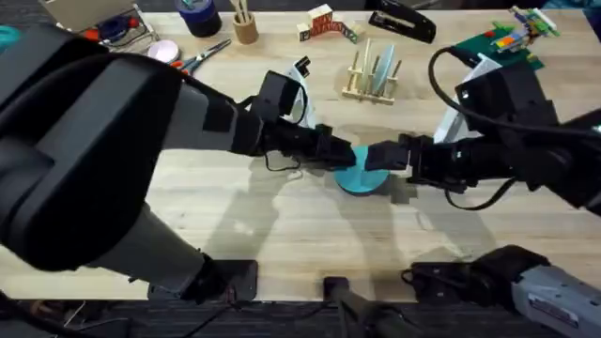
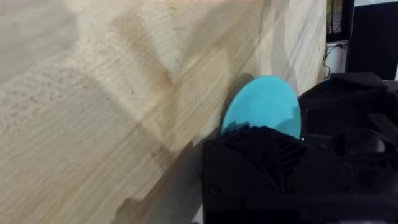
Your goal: Pick up the plates from the table one by one and place each into a slot on the dish rack.
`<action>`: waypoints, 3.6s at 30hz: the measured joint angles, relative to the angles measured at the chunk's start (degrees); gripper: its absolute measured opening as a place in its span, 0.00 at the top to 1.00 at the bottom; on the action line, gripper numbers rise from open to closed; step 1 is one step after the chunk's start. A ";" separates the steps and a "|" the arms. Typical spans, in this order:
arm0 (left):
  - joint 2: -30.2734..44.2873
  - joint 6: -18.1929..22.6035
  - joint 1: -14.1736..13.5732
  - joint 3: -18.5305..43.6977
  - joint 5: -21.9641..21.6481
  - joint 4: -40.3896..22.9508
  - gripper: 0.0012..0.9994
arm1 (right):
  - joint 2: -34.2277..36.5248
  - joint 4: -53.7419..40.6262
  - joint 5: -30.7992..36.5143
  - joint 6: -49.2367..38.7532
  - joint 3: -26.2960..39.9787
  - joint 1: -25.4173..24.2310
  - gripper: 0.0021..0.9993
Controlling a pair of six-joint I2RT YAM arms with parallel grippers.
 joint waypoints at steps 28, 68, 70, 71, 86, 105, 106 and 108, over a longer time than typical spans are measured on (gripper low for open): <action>0.00 0.00 0.00 0.00 -0.02 0.00 0.96 | 7.81 16.85 -7.42 7.63 -6.90 -3.13 0.51; -5.78 -1.53 2.05 0.11 -7.88 -2.00 0.96 | 2.15 14.44 -7.38 2.45 -2.89 -3.57 0.97; -9.10 -1.50 2.16 0.11 -10.85 -2.54 0.96 | 1.46 10.56 -6.22 1.89 -0.52 -3.57 0.97; -11.28 -1.50 2.21 0.11 -12.53 -3.29 0.96 | 1.19 7.91 -5.39 1.55 1.10 -3.54 0.97; -30.44 12.10 2.21 13.84 -39.36 -48.40 0.96 | 1.02 -15.85 10.42 -5.97 25.23 -3.50 0.97; -30.62 28.41 2.21 32.05 -58.40 -68.84 0.83 | 20.29 -31.99 20.86 -8.25 56.09 -3.46 0.97; -30.62 28.53 2.21 32.72 -58.65 -68.69 0.65 | 21.70 -32.17 20.98 -8.25 57.80 -3.46 0.97; -30.62 28.79 2.21 33.48 -58.86 -68.33 0.33 | 24.58 -32.69 20.99 -8.27 61.30 -3.46 0.97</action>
